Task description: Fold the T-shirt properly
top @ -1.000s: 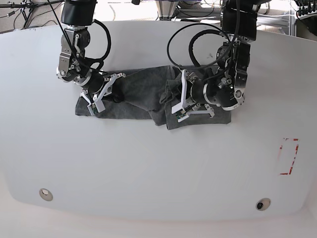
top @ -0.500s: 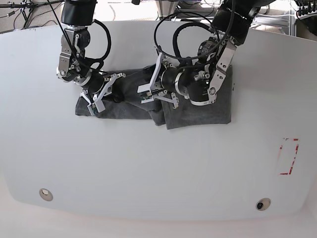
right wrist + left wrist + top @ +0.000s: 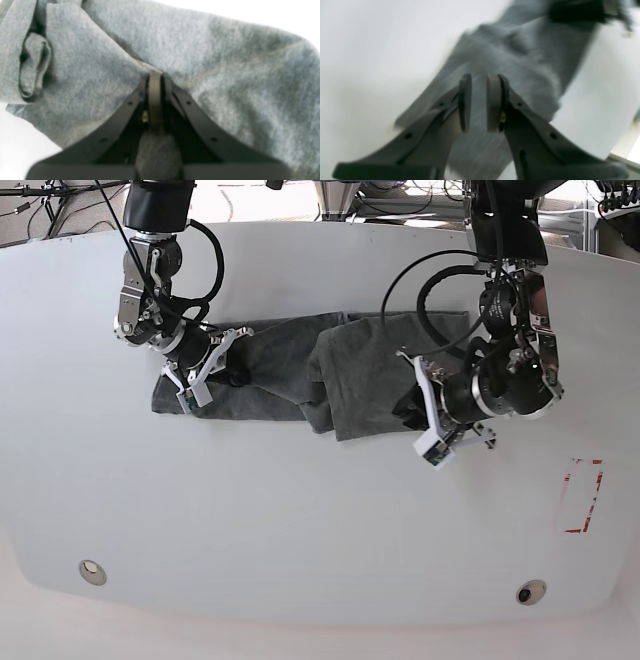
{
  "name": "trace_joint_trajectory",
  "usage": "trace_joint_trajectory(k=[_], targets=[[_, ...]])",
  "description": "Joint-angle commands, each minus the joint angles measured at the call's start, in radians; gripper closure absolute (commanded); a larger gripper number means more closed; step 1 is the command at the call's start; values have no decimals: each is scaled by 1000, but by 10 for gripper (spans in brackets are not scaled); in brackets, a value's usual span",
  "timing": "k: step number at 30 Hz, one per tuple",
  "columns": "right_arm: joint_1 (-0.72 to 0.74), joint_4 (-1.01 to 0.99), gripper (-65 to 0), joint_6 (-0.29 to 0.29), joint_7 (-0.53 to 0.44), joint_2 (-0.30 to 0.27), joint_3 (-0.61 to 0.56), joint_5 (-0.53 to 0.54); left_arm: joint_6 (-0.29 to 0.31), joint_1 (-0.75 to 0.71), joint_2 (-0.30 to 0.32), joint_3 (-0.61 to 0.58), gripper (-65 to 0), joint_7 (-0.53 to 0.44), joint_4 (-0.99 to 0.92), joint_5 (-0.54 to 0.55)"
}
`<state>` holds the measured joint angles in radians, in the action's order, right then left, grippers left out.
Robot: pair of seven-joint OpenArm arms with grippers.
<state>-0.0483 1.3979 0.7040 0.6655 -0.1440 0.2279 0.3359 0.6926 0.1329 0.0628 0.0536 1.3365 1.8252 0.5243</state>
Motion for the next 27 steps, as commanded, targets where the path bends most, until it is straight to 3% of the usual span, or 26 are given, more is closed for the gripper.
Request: trace_joint_trajectory(k=[1,12,22,25,27], targets=[[0,-1,-22,-6,50,-6,-2,-47,6,-2,-2,71,-86,-30,-6,1],[12,-2,-25,-6,50,-4,-2,-47,6,-34,32,187,-83,-99,-186,-11],[26,27,-35,-6,52,-4,-2,-45,6,-42,50,188,-83,-229,-434,-13],[26,80,-113,-6,64,5,0,-31,6,-42,70,187,-83,-262,-499,-13],[26,120,-209,-6,104,17,8,7,6,-40,73,180,-83,-275,-534,-13]])
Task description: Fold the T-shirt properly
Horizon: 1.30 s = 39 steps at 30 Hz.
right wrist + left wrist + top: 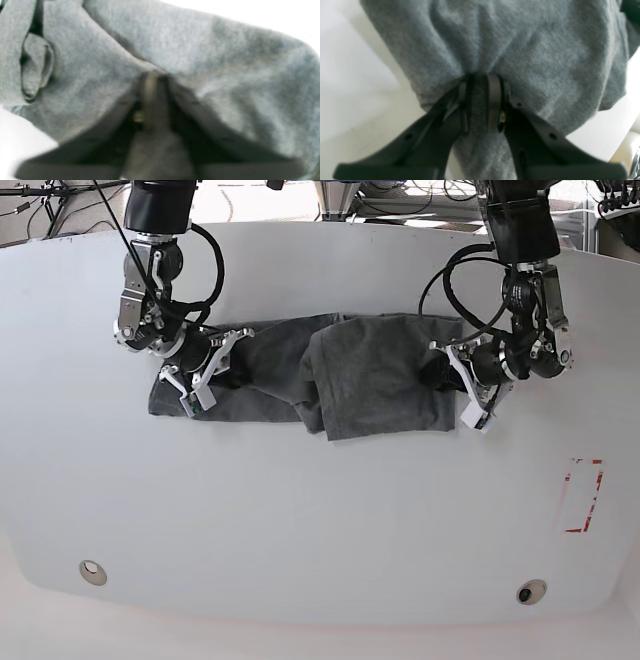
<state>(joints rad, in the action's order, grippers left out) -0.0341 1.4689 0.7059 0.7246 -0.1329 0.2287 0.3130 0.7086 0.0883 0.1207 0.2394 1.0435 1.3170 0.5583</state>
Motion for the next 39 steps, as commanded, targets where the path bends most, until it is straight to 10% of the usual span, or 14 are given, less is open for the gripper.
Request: trace_joint_trajectory(k=[1,9,23,39], targets=[[13,66,-255,-8,68,8,10,48,-10,5,17,-10,-83,13,-35,-47],[38,229,-650,-8,266,5,139,277,-10,17,49,-50,-83,-29,-81,-47],[142,100,-650,-8,465,-11,582,492,-10,17,101,-71,-83,-36,-103,-47],[119,-95,-650,-8,465,-34,596,484,-10,11,101,-71,-83,-33,-101,-47]])
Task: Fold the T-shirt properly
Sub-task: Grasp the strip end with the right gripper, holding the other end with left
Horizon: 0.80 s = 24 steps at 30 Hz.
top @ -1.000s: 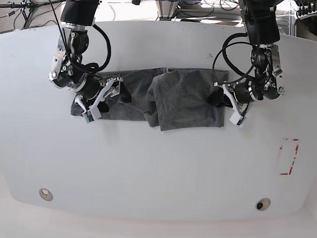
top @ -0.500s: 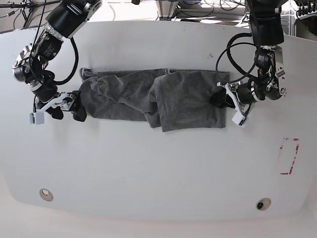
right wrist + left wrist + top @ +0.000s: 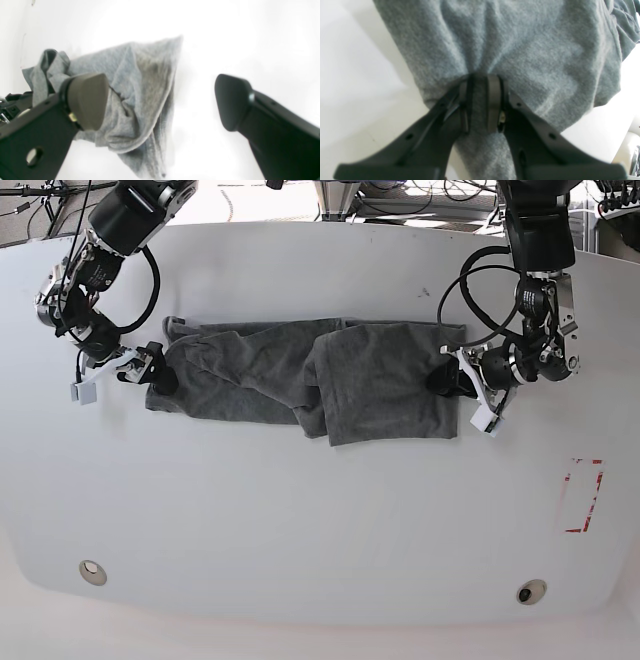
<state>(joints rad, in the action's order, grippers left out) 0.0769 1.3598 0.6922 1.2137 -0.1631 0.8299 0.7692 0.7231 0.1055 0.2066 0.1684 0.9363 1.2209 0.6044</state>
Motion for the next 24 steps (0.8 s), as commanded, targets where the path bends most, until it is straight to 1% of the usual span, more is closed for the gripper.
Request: trace_joint_trajectory(k=[1,5,10,13,20,21,24], targets=[[7,11,-650,6,-25,3,-14,28,-25,-7,15,0,-83,74,-5,-93],[-1,5,-650,6,-27,9,-50,28,-25,-7,15,0,-83,74,-5,-93],[-6,4,-650,6,-31,20,-63,26,-25,-7,15,-2,-83,76,-3,-93],[-15,4,-650,6,-47,44,-80,22,-25,-7,15,-2,-83,76,-3,-93],[-25,7,-650,6,-105,58,-197,-18,-25,-8,15,-2,-83,77,-3,-93],[-25,7,-637,6,-113,58,-214,-20,-25,-8,15,-2,-83,77,-3,-93],[-25,5,-488,6,-142,58,-254,-23,-25,-8,15,-2,-83,77,-3,-93]])
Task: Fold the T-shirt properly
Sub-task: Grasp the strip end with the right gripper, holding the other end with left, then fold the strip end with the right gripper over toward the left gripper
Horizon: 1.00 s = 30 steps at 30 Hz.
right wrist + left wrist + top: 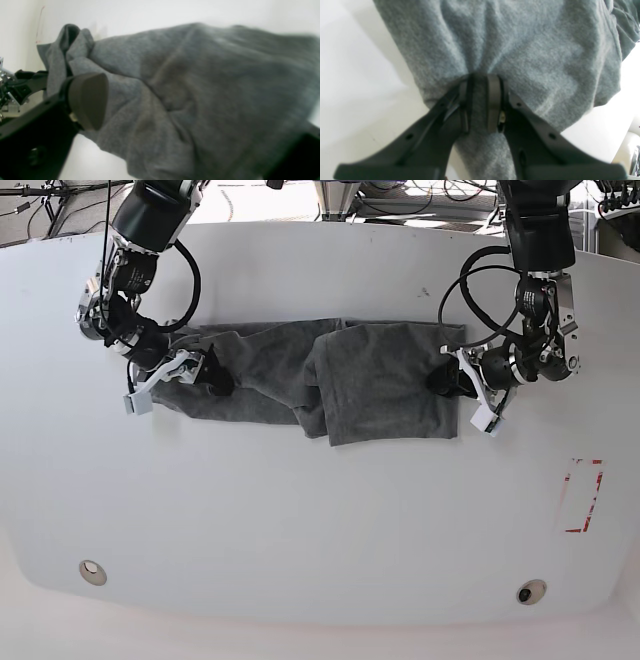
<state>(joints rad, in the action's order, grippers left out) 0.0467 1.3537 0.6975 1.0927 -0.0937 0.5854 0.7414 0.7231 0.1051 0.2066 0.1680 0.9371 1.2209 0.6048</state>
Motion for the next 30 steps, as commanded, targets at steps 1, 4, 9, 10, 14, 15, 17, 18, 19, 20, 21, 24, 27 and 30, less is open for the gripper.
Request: trace_joint_trajectory(k=[1,4,9,10,14,15,17,18,19,20,21,24,27,30], targets=[[5,11,-445,1,-29,-11,-17,5,-25,-8,15,-2,-83,76,-3,-93],[9,11,-270,1,-38,-11,-25,5,-25,-8,15,-3,-83,76,-3,-93],[12,14,0,1,-50,-21,-31,5,-25,-8,15,-3,-83,76,-3,-125],[12,16,0,1,-53,-24,-32,5,-25,-6,14,-3,-83,76,-3,-145],[6,56,-19,1,-53,-47,-34,5,-25,-2,7,-3,-83,76,-3,-224],[5,80,-10,1,-53,-48,-34,5,-25,-2,4,-3,-83,76,-3,-237],[2,120,0,1,-46,-53,-40,5,-25,0,-14,-3,-83,76,-3,-259],[-9,152,0,1,-44,-54,-57,5,-25,0,-20,-3,-83,76,-3,-271],[-18,172,0,1,-44,-56,-71,5,-25,0,-23,-3,-83,76,-3,-277],[-24,201,0,1,-42,-59,-83,5,-25,0,-26,-3,-83,76,-3,-285],[-35,238,0,1,-42,-70,-100,5,-25,2,-26,-5,-83,76,-3,-291],[-54,327,0,1,-42,-82,-146,5,-25,9,-29,-5,-83,76,-3,-297],[-67,412,0,-14,-42,-90,-210,5,-25,20,-43,-18,-83,76,-3,-296],[-72,491,0,-49,-42,-131,-290,5,-25,28,-45,-64,-83,75,-3,-297]])
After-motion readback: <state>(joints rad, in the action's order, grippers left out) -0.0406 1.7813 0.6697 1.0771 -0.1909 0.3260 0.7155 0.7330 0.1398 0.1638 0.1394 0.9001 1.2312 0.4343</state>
